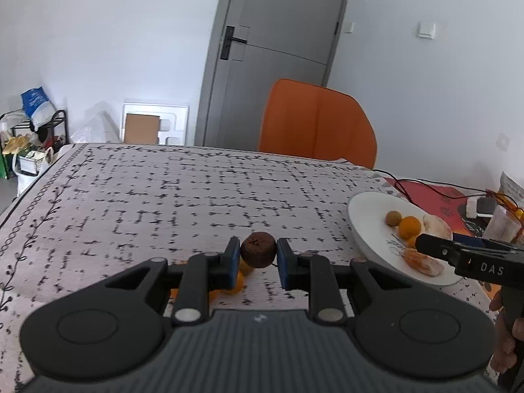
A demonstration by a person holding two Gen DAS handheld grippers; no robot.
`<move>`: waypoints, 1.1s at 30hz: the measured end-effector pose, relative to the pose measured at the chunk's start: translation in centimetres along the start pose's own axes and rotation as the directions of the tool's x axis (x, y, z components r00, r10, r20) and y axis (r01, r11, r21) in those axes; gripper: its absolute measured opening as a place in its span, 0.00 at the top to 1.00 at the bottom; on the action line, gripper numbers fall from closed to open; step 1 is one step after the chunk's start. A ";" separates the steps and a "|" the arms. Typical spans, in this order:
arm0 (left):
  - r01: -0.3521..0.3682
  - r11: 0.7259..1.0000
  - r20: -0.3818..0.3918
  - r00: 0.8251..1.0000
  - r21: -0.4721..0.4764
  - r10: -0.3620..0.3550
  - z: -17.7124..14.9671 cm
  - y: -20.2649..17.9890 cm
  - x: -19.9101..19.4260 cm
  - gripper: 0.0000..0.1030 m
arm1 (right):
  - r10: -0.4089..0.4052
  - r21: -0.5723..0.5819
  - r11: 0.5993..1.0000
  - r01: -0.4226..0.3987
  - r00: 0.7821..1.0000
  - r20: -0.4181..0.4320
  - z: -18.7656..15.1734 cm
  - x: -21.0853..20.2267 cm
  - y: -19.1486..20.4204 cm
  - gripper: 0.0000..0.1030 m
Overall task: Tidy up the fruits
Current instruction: 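Carry the kiwi with the left gripper while the right carries the pomelo segment over the bowl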
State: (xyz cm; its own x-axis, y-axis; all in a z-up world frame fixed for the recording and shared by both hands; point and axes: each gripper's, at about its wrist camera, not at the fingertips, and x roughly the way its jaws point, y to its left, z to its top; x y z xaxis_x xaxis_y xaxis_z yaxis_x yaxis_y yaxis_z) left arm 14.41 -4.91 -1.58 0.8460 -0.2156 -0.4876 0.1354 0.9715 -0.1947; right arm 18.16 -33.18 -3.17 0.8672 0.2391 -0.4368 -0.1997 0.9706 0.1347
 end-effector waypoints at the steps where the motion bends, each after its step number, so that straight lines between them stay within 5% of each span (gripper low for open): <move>1: 0.004 1.000 0.001 1.000 0.005 -0.004 0.1 -0.3 0.1 0.78 | -0.006 0.001 1.000 0.006 1.000 0.000 0.0 0.0 -0.3 0.30; 15: 0.046 0.996 -0.017 0.999 0.079 -0.045 0.9 -4.1 2.4 0.78 | -0.096 -0.022 0.995 0.096 0.995 -0.014 -0.2 0.6 -4.8 0.30; 33: 0.079 0.986 -0.050 0.996 0.150 -0.072 1.5 -8.0 5.5 0.78 | -0.107 -0.042 0.993 0.107 0.994 0.007 0.4 1.1 -8.0 0.24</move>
State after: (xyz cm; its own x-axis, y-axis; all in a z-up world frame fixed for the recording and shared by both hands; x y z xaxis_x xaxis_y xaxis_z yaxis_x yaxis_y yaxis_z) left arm 18.75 -13.72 -1.39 0.8075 -0.2894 -0.5139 0.2771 0.9553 -0.1027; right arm 20.91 -40.69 -4.43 0.8869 0.1336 -0.4423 -0.1246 0.9910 0.0495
